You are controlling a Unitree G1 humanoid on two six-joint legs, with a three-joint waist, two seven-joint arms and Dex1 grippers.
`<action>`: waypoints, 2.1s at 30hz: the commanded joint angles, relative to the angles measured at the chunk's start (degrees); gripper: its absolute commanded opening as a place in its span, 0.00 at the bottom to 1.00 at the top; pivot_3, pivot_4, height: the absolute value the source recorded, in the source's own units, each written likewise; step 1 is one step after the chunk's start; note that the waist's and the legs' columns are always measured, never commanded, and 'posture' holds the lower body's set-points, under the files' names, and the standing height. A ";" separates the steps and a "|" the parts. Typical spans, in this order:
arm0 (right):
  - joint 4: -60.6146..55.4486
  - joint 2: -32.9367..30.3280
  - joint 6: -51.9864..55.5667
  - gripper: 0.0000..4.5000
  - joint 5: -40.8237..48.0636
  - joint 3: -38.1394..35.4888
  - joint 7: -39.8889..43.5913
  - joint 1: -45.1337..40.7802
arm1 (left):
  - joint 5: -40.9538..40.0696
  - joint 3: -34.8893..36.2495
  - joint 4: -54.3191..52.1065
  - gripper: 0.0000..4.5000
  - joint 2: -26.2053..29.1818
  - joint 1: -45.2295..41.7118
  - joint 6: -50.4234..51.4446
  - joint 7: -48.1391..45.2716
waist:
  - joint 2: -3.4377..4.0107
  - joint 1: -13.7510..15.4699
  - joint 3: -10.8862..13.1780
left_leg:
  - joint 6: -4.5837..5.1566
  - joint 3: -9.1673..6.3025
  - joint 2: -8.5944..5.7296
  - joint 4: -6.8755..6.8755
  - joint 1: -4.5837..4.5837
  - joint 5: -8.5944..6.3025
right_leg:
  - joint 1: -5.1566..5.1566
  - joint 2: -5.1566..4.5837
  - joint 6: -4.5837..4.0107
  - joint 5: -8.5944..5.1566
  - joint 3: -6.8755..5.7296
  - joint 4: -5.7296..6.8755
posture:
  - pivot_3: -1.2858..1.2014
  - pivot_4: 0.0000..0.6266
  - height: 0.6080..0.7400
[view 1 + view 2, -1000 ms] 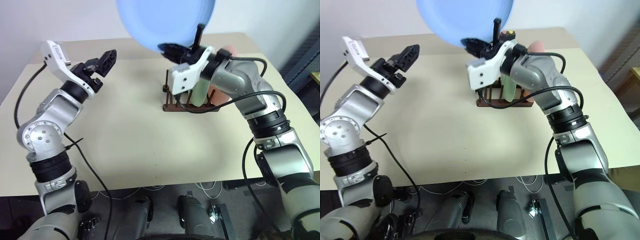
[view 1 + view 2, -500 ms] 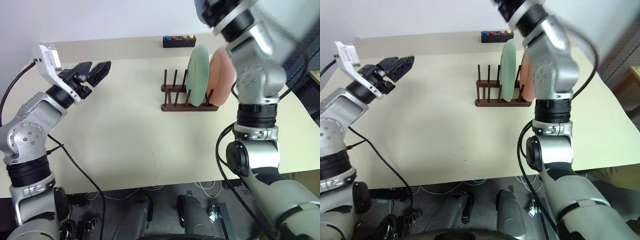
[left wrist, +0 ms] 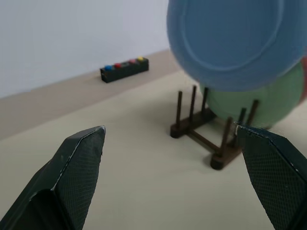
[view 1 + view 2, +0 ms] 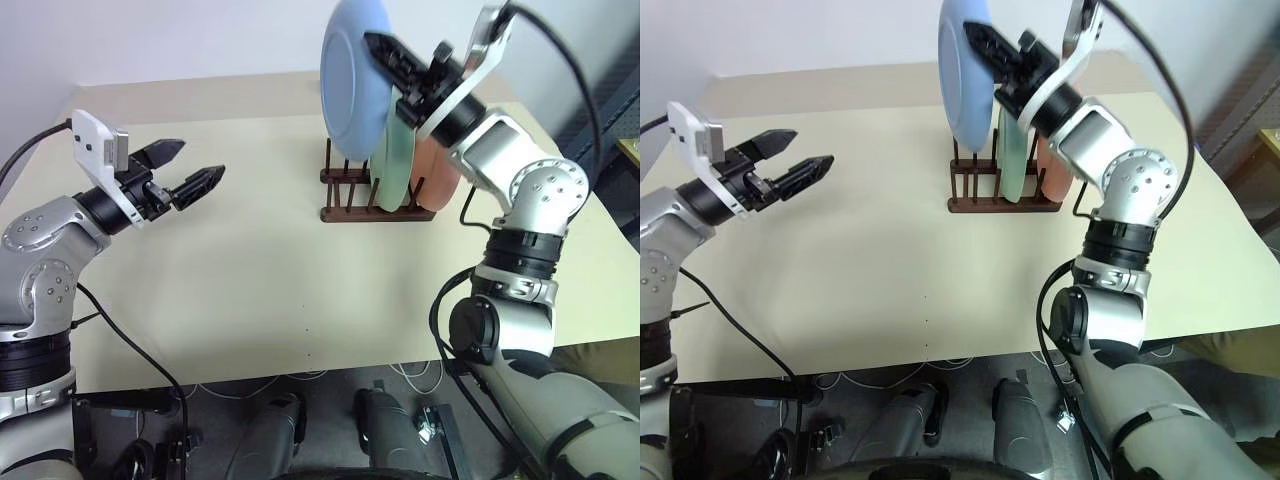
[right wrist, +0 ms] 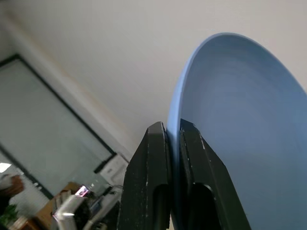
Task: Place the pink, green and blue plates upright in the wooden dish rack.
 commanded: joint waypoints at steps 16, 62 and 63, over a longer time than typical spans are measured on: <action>-3.25 0.74 -5.25 0.00 -2.07 1.62 -4.53 3.41 | 3.42 1.99 -2.99 0.99 4.10 2.15 -8.90 -7.28 | 0.01 0.12 -0.01 | 0.00 0.01 0.02 0.00 0.00 0.00 | 0.02 0.03 -0.01 0.01 0.00 -0.02 | 0.52 0.24 1.00; -6.55 5.63 -8.16 0.00 10.42 2.04 -28.14 4.95 | 4.38 0.47 -3.19 0.99 2.31 1.90 -8.73 -5.32 | 0.05 0.01 0.00 | 0.00 0.01 0.07 -0.03 0.00 0.01 | -0.02 0.10 -0.03 0.02 0.02 -0.01 | 0.52 0.24 1.00; -7.04 5.31 -7.88 0.00 9.46 3.09 -27.21 5.59 | 4.63 0.35 -3.14 0.99 2.38 1.92 -8.80 -5.25 | 0.05 -0.03 0.01 | 0.00 0.01 0.07 -0.03 0.00 0.01 | -0.02 0.10 -0.03 0.02 0.02 -0.01 | 0.52 0.24 1.00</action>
